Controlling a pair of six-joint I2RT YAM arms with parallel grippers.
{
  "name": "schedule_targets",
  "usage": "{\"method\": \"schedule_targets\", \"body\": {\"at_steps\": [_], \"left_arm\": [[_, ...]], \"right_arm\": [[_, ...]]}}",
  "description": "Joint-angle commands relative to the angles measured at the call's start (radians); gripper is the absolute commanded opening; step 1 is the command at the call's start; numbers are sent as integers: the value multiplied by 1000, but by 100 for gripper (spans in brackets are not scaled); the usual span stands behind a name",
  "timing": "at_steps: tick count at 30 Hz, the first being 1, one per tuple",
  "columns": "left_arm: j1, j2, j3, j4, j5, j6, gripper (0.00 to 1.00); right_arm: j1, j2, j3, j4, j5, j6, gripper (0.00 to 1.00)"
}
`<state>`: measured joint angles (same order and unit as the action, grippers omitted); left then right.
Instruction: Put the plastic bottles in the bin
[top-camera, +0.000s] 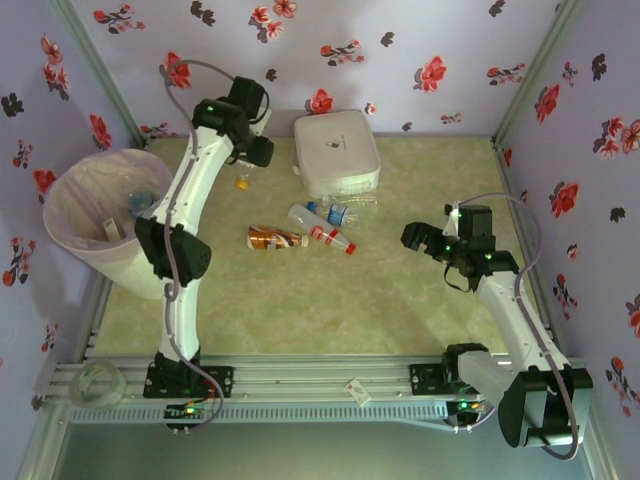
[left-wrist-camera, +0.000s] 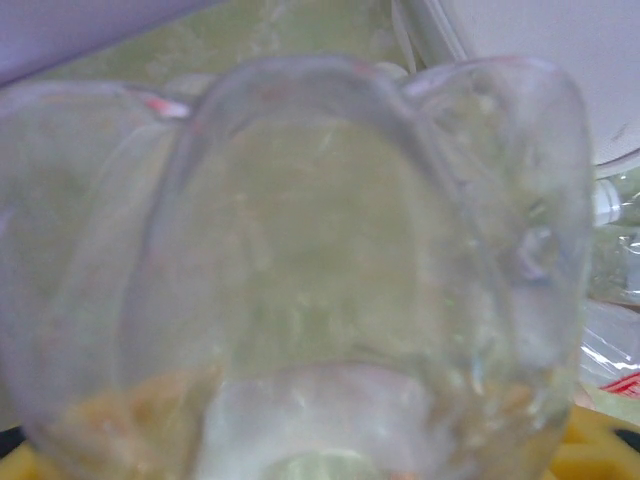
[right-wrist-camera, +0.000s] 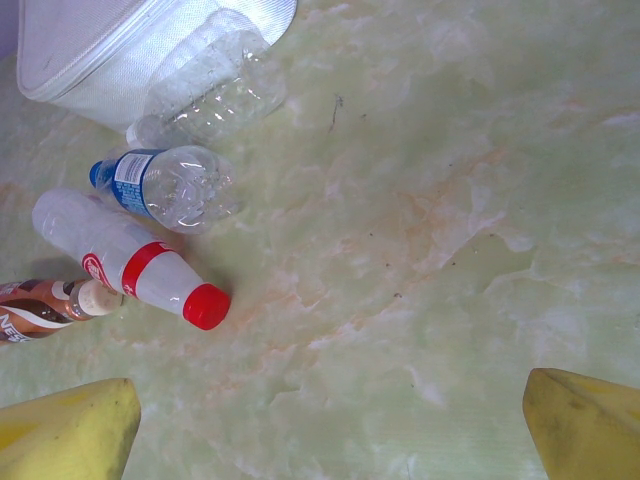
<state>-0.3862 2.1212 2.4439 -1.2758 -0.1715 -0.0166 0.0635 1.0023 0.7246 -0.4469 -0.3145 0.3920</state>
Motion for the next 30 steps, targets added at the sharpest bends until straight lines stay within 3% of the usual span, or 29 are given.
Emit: {"method": "schedule_targets", "body": {"at_steps": [1,7,14,30], "left_arm": [[-3,-91,44,-57,3,-9,10],[6,-186,45,-104,-52,-9,6],[78,-322,-33,-119,-55,-9,0],[431,-695,-392,22,-5,-68,0]], "right_arm": [[-7,1,1,5,4,-15,99],[-7,7,7,10,-3,-9,99],[-7,9,7,23,-14,-1,99],[-5,57,14,60,-48,14,99]]}}
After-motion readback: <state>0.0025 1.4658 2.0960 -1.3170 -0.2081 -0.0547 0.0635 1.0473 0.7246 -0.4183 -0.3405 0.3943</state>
